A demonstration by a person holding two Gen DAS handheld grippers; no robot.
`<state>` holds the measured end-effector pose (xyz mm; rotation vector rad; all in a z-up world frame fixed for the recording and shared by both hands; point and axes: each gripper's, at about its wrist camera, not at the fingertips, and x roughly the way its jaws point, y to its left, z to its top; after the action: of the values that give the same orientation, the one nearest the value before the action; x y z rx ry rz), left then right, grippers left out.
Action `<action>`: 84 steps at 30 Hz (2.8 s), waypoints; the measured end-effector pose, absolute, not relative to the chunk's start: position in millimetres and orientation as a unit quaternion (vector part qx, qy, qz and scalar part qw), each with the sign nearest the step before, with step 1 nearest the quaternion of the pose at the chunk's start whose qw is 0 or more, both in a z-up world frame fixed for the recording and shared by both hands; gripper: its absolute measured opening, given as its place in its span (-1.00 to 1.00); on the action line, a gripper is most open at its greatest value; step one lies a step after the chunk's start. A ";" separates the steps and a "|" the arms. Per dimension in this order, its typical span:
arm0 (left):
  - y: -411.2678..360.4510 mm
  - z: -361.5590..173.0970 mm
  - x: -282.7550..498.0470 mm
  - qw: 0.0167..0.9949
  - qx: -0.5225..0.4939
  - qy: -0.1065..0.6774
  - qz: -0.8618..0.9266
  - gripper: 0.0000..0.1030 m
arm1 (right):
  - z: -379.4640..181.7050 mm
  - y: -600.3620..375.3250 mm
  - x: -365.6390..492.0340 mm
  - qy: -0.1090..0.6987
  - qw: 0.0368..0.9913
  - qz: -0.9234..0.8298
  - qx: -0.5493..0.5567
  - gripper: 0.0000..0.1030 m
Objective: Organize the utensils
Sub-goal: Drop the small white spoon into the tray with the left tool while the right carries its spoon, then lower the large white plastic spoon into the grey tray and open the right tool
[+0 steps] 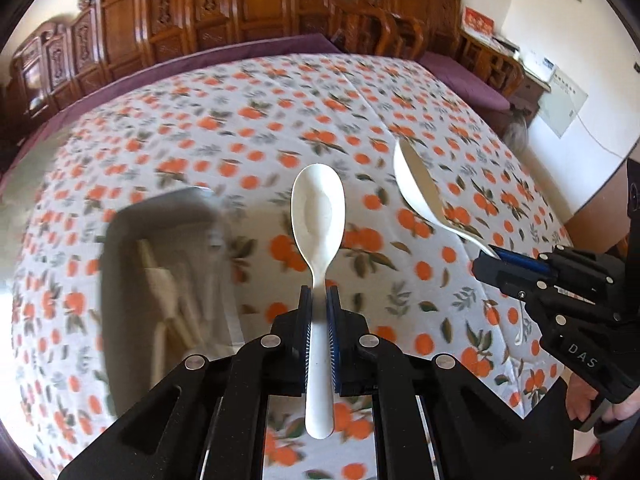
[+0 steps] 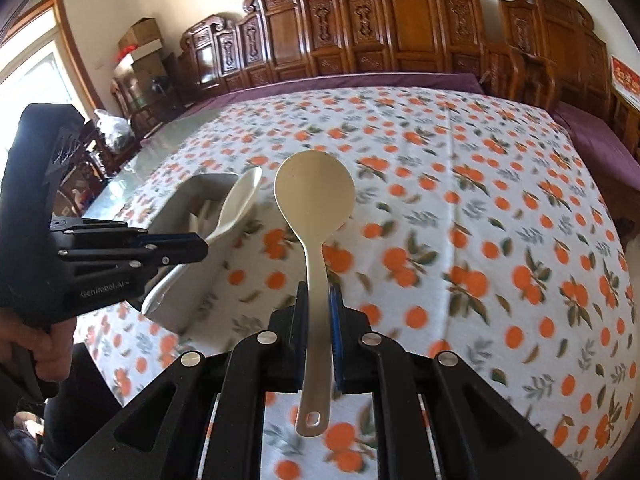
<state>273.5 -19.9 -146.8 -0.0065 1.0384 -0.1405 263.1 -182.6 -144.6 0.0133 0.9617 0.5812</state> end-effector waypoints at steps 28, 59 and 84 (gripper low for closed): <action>89.6 -159.9 259.6 0.866 -0.036 0.499 0.009 -0.70 | -132.9 -76.9 262.0 0.460 0.824 0.332 -0.015 -0.77; 138.2 -117.6 211.0 0.887 -0.047 0.459 0.035 -0.63 | -181.7 31.3 294.3 0.529 0.789 0.313 -0.025 -0.75; 97.8 -75.4 166.6 0.917 -0.033 0.397 0.037 0.64 | -87.6 -61.2 213.7 0.418 0.846 0.332 0.008 -0.40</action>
<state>166.6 97.8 -75.4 -0.0684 0.8167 0.0752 213.7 -61.2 -87.6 0.0161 0.8809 0.6996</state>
